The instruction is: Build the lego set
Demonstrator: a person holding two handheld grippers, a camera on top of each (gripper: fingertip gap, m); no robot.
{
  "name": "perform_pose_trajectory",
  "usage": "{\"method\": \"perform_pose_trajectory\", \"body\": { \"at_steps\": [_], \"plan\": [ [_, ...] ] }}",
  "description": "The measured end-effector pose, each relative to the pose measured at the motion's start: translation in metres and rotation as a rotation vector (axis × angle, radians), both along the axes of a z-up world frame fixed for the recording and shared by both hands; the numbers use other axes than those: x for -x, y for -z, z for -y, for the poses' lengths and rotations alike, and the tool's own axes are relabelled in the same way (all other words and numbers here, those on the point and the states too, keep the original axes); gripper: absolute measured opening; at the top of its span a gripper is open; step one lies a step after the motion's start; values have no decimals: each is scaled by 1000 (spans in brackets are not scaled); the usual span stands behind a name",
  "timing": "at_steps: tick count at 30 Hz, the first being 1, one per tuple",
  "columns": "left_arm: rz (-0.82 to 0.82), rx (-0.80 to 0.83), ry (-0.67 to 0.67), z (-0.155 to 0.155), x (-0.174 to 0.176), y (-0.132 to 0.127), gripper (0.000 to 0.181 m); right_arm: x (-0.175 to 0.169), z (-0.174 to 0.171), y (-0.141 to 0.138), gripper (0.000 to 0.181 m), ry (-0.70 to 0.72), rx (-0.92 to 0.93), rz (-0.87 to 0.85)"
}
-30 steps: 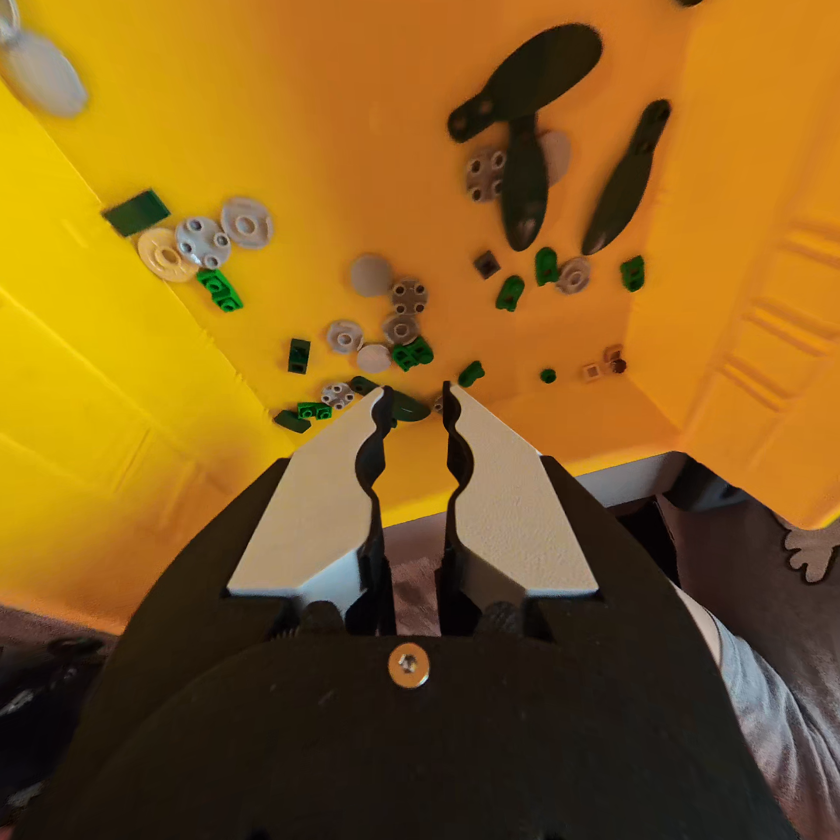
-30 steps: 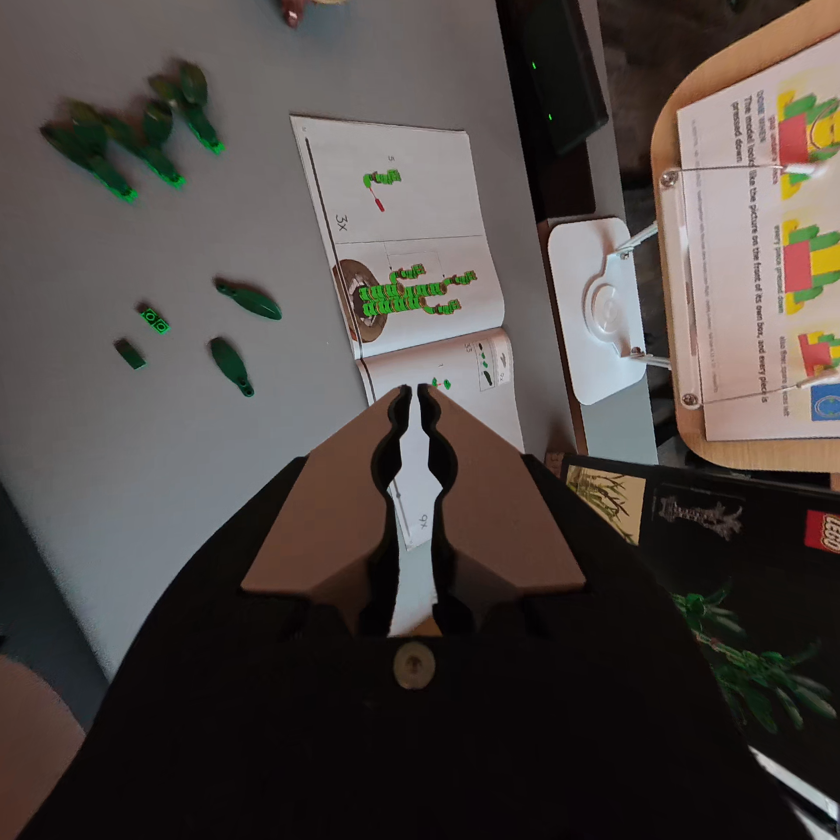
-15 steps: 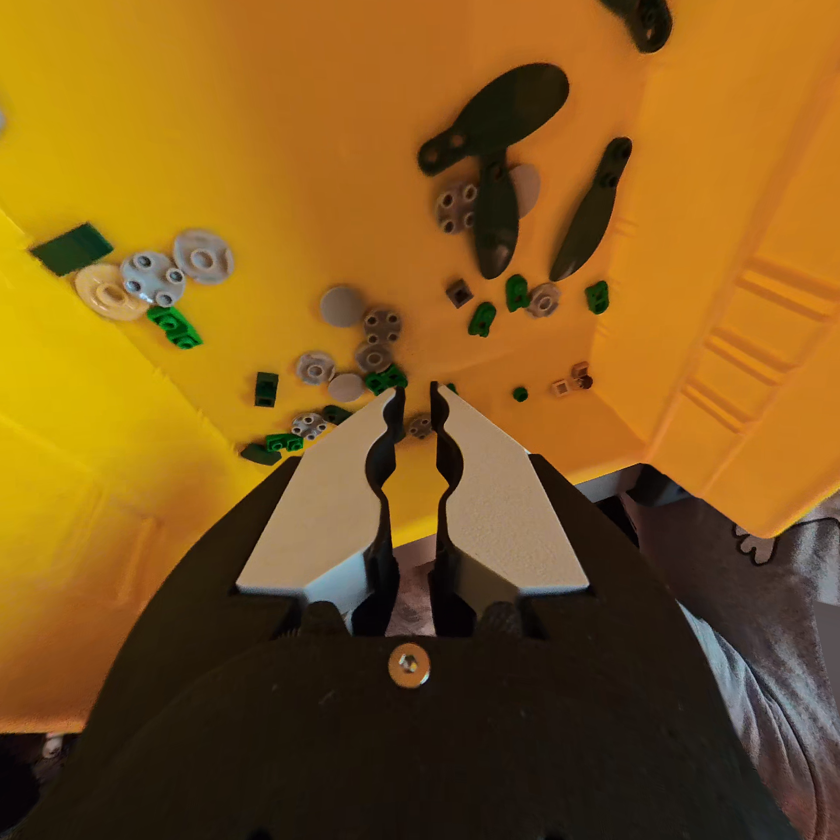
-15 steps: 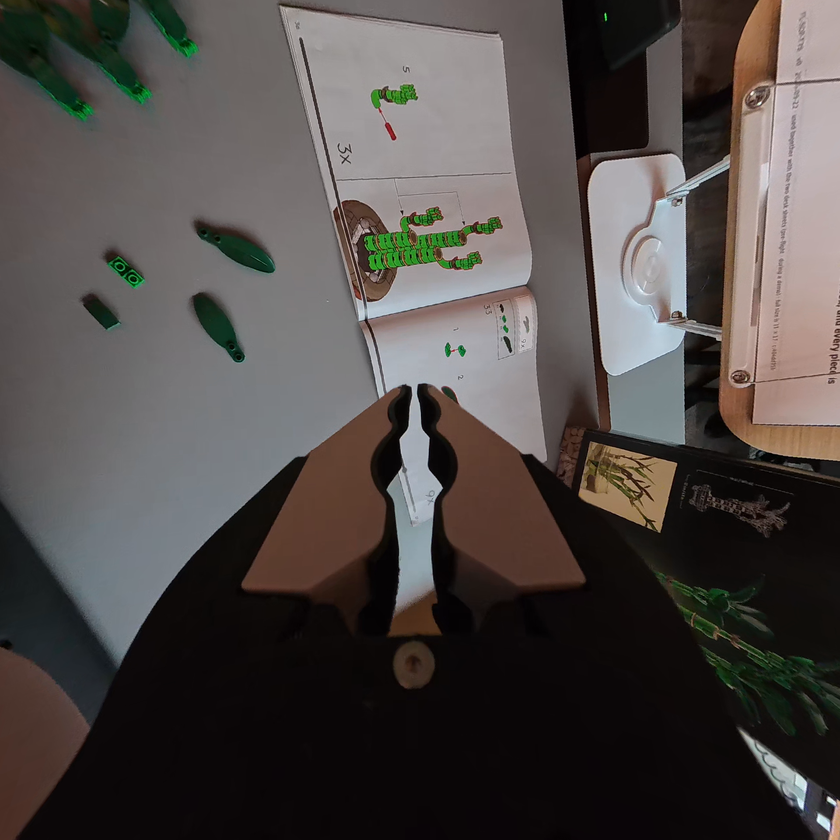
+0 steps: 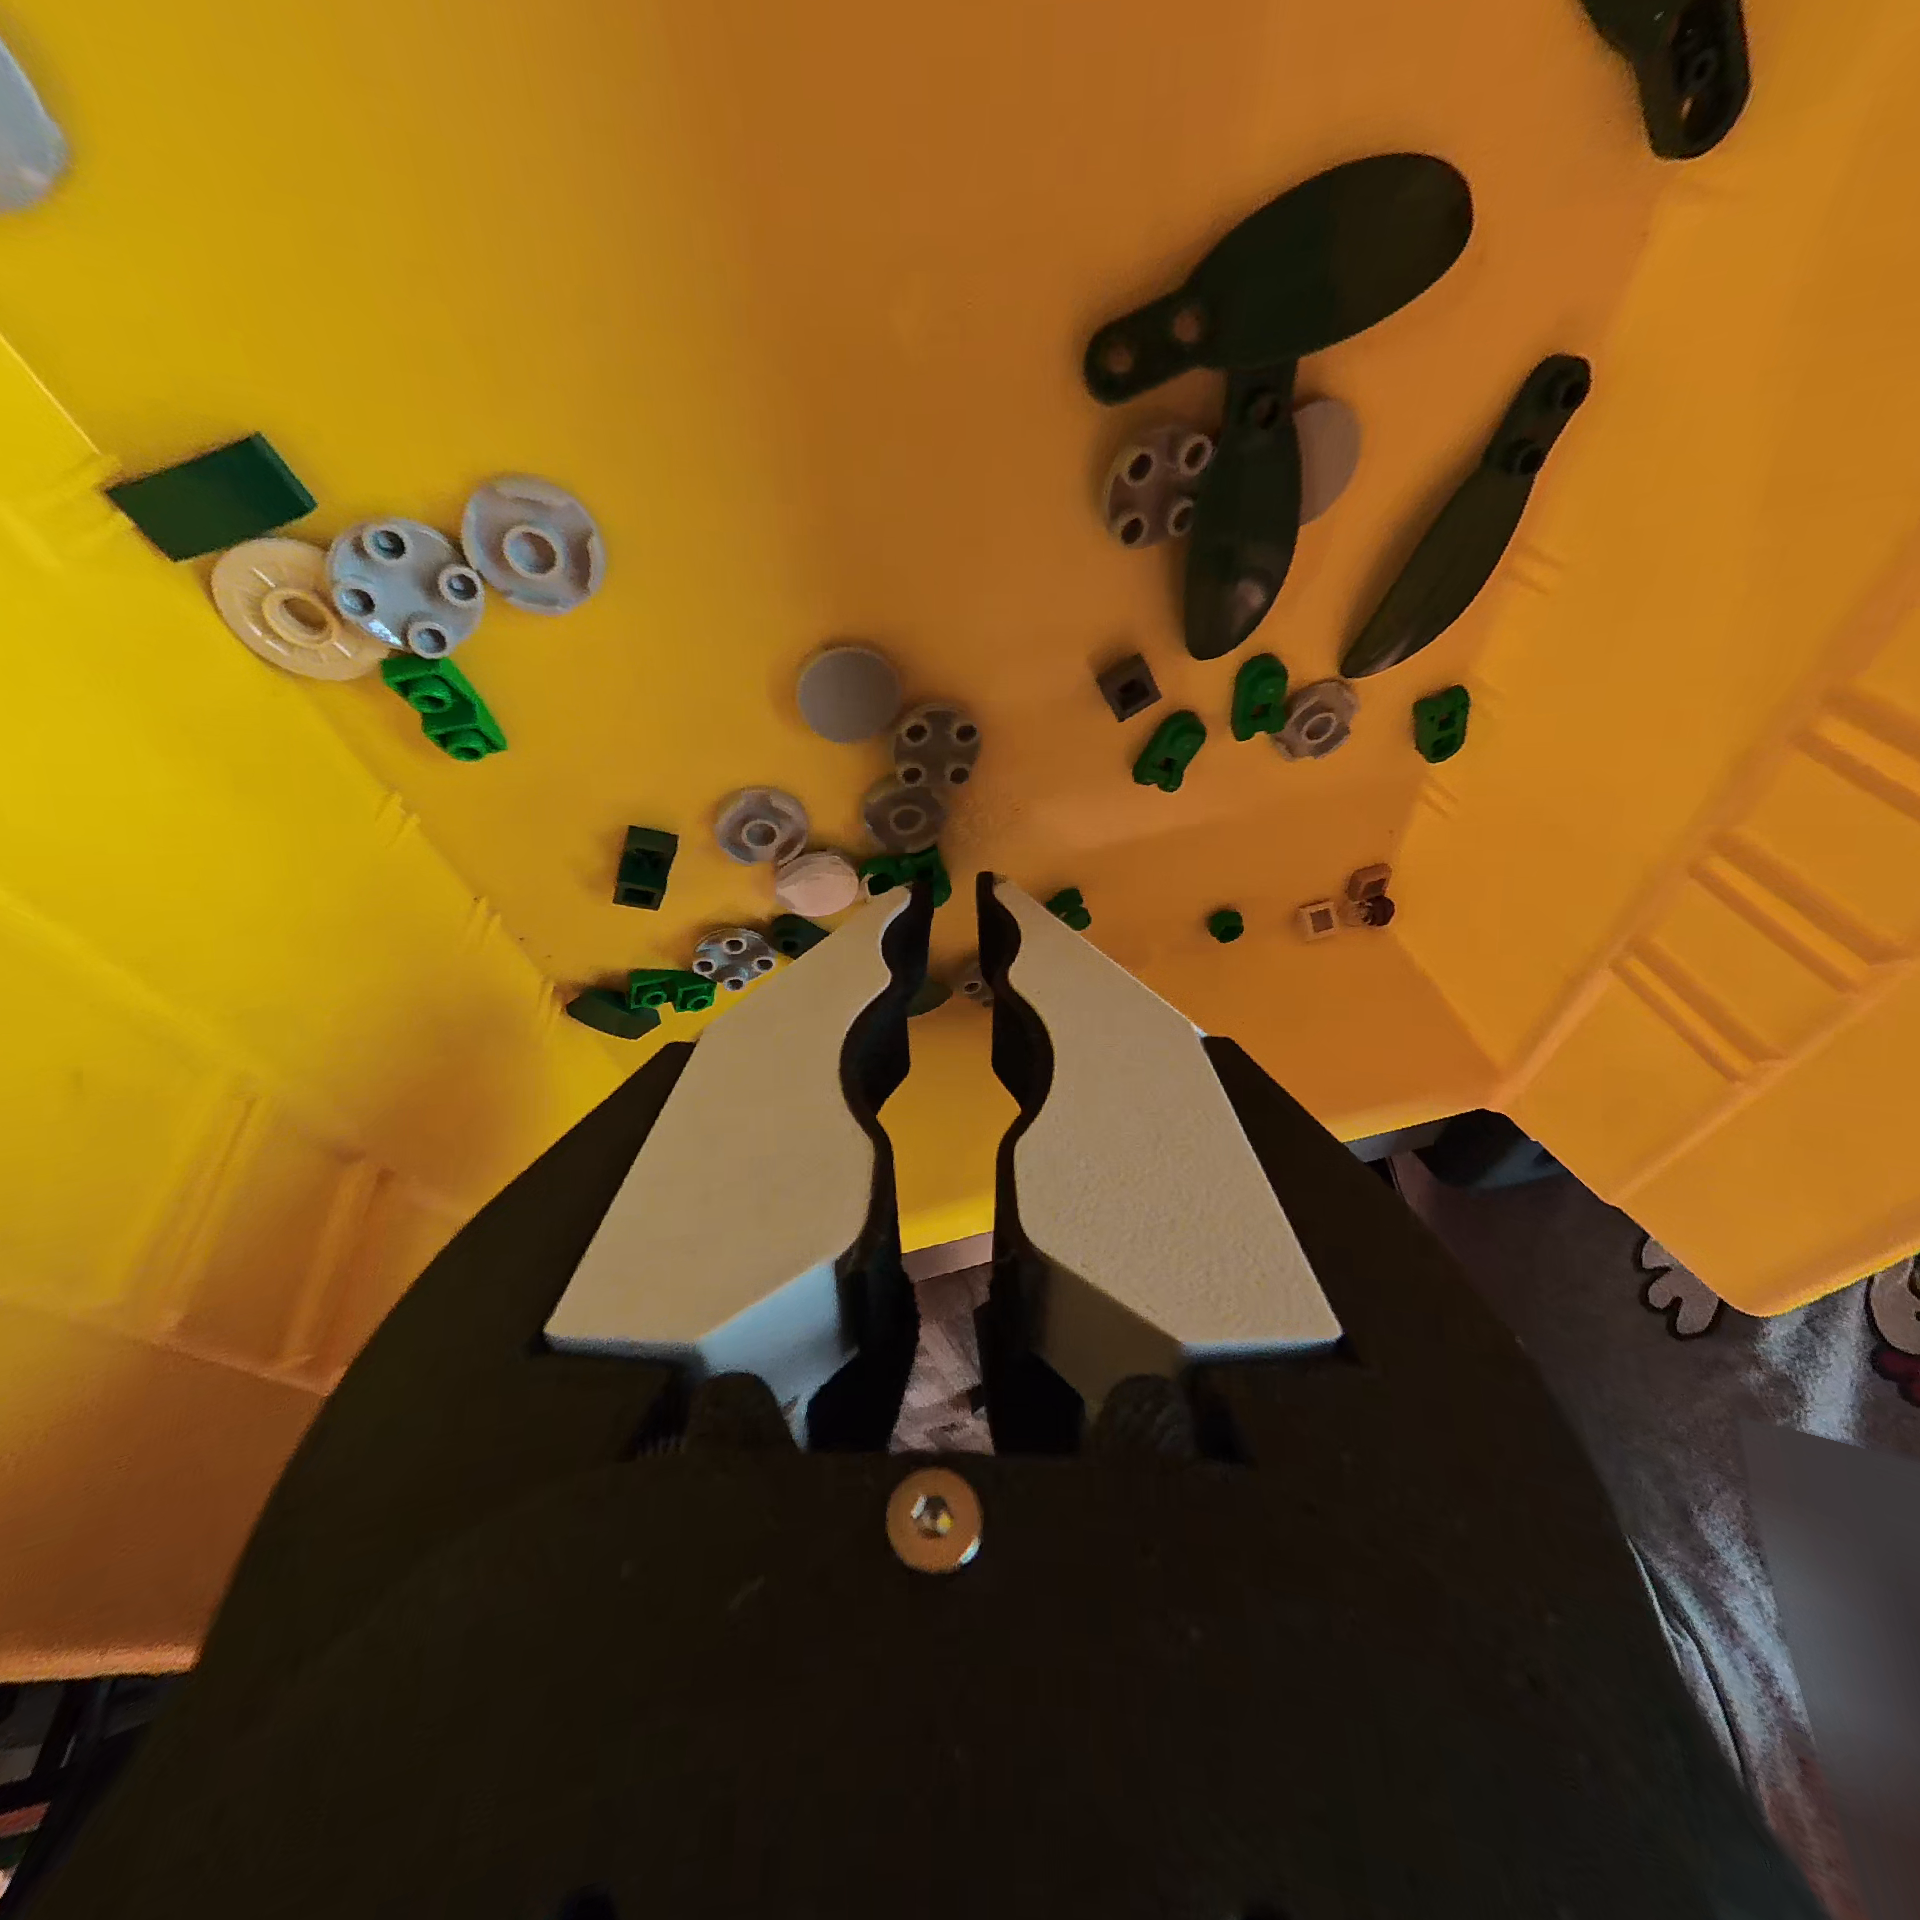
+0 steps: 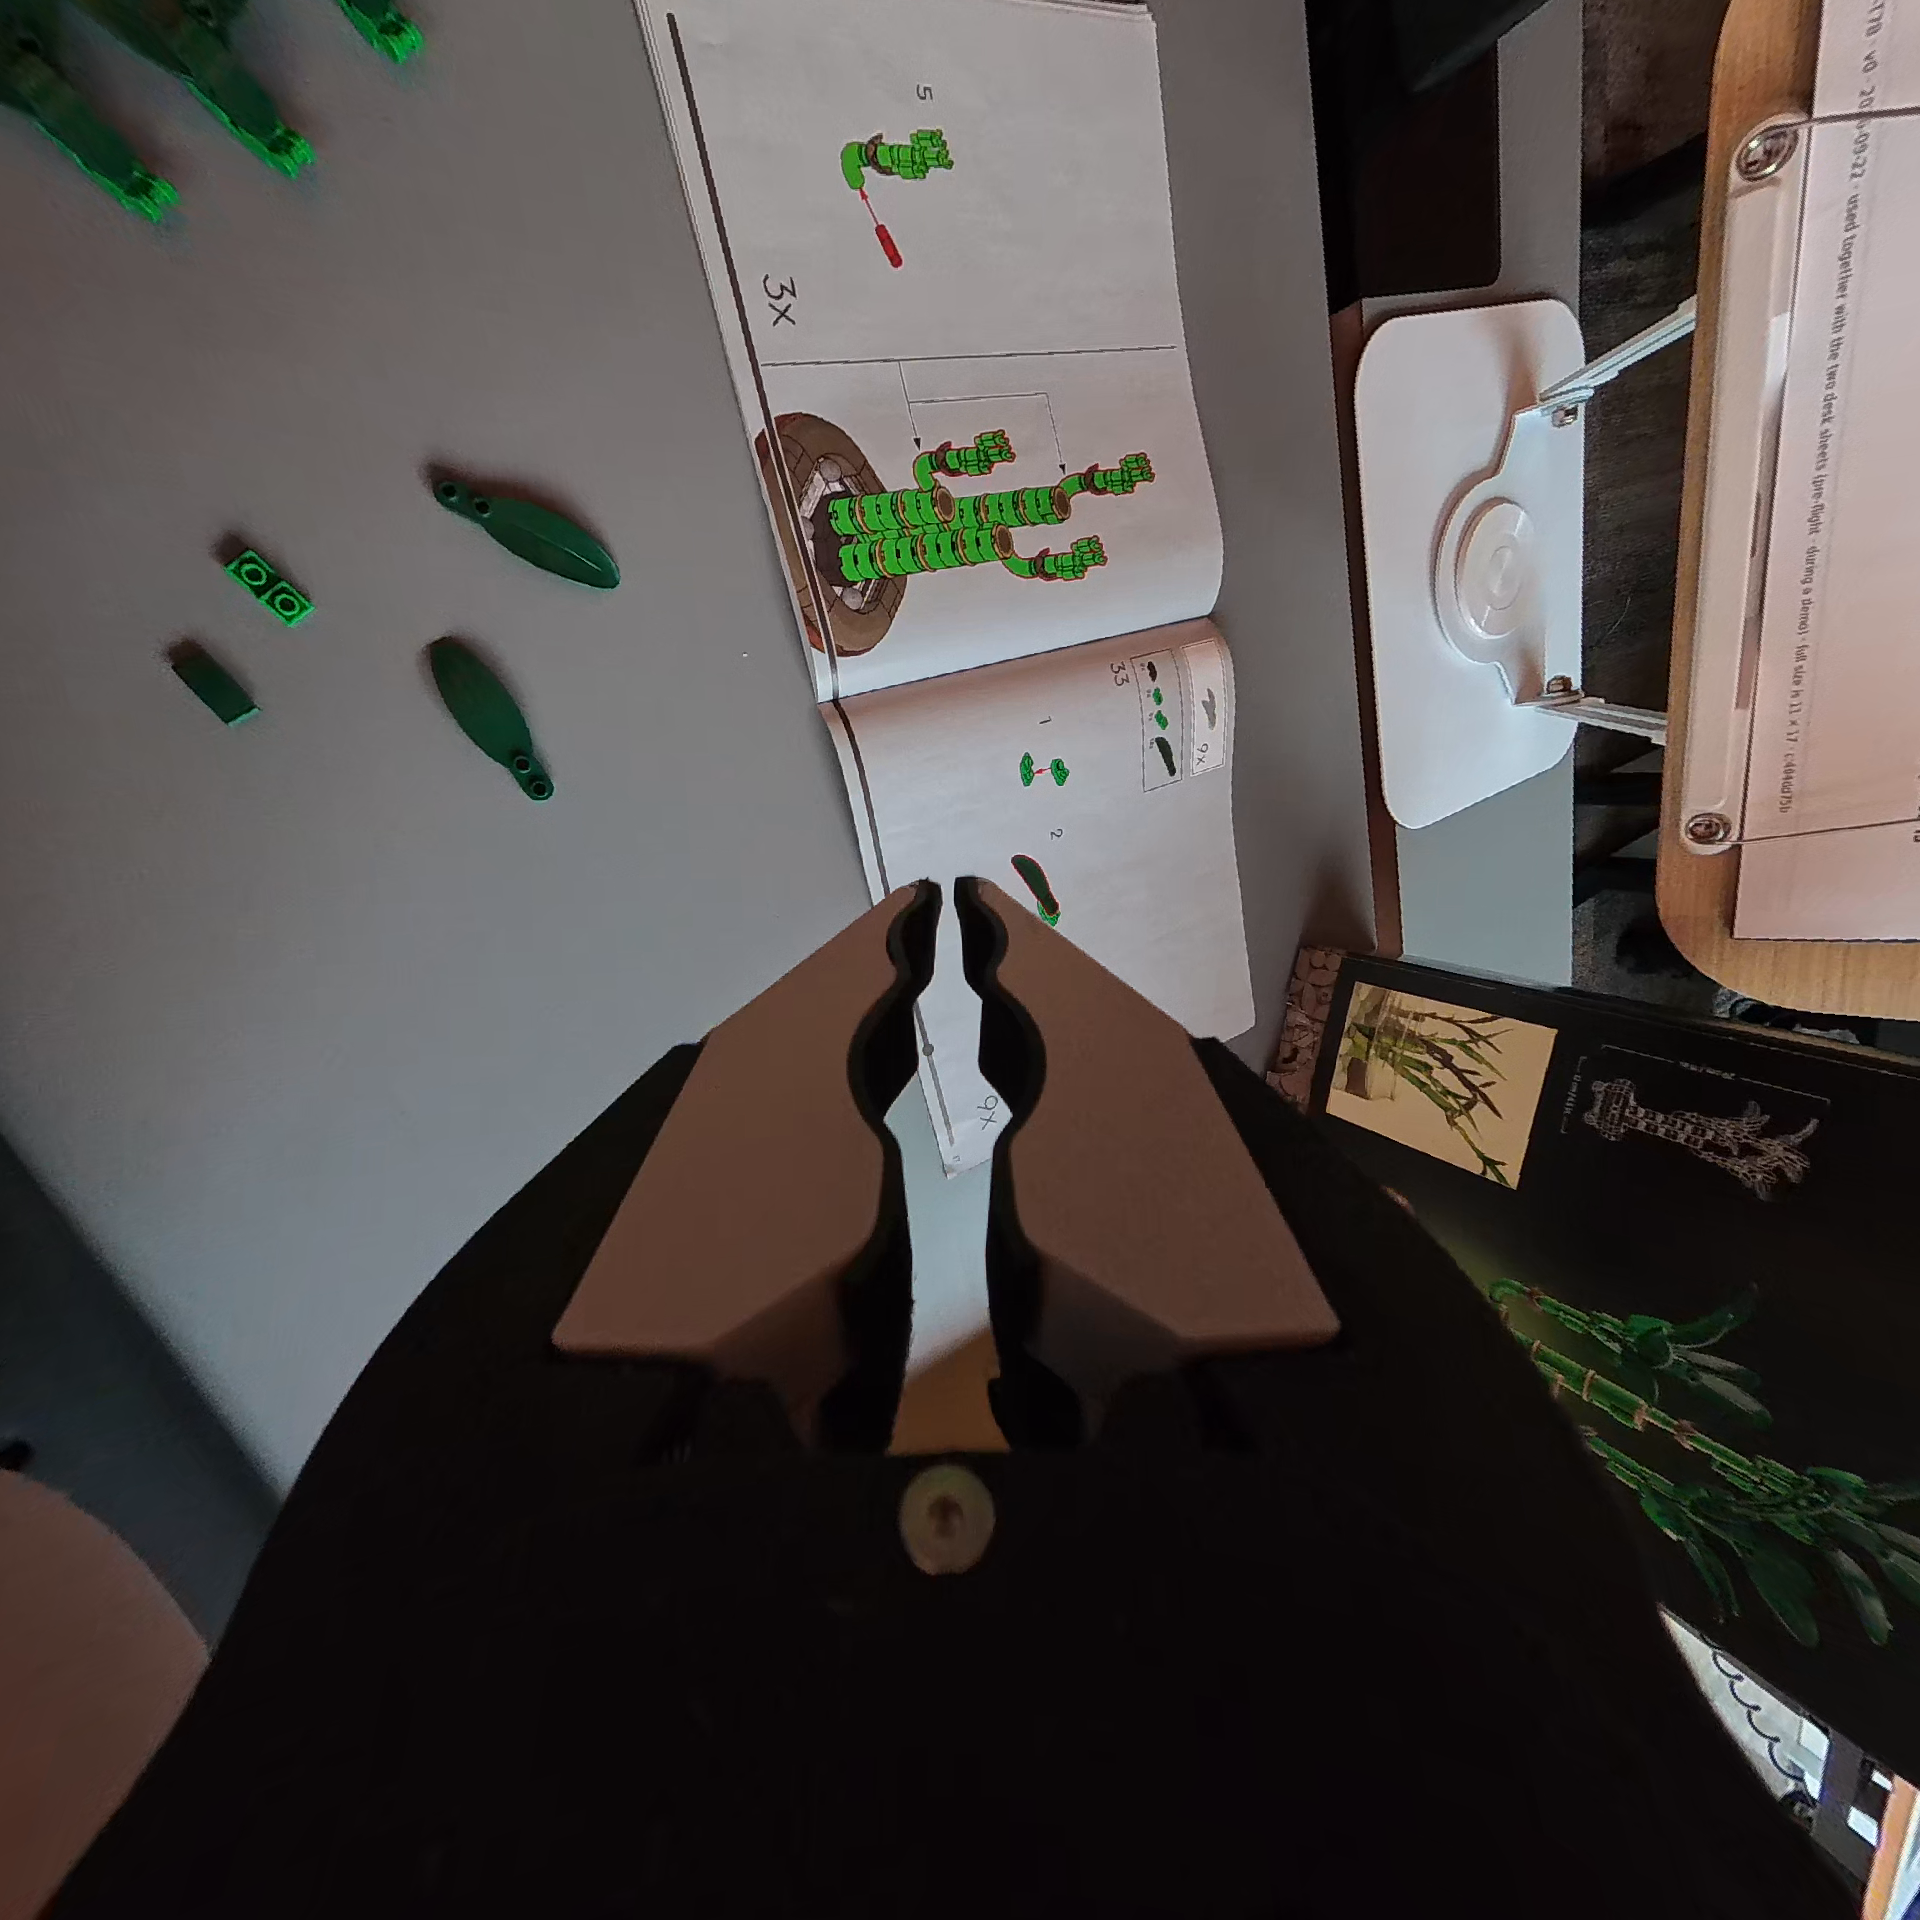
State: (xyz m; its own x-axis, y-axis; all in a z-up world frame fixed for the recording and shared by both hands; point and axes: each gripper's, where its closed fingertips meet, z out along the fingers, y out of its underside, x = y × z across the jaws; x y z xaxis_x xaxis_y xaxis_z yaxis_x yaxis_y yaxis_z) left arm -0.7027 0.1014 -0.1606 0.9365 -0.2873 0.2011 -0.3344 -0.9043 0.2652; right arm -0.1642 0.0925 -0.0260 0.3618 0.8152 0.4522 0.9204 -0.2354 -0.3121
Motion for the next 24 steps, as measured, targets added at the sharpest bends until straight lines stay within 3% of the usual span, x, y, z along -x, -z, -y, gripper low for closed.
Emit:
{"method": "perform_pose_trajectory", "body": {
  "at_steps": [14,24],
  "plan": [
    [-24,-6,6,-2,6,1,4,-4,1,2,3,9,10,10],
    [17,-35,76,-2,-7,-5,6,-5,2,4,3,13,19,14]
  ]
}}
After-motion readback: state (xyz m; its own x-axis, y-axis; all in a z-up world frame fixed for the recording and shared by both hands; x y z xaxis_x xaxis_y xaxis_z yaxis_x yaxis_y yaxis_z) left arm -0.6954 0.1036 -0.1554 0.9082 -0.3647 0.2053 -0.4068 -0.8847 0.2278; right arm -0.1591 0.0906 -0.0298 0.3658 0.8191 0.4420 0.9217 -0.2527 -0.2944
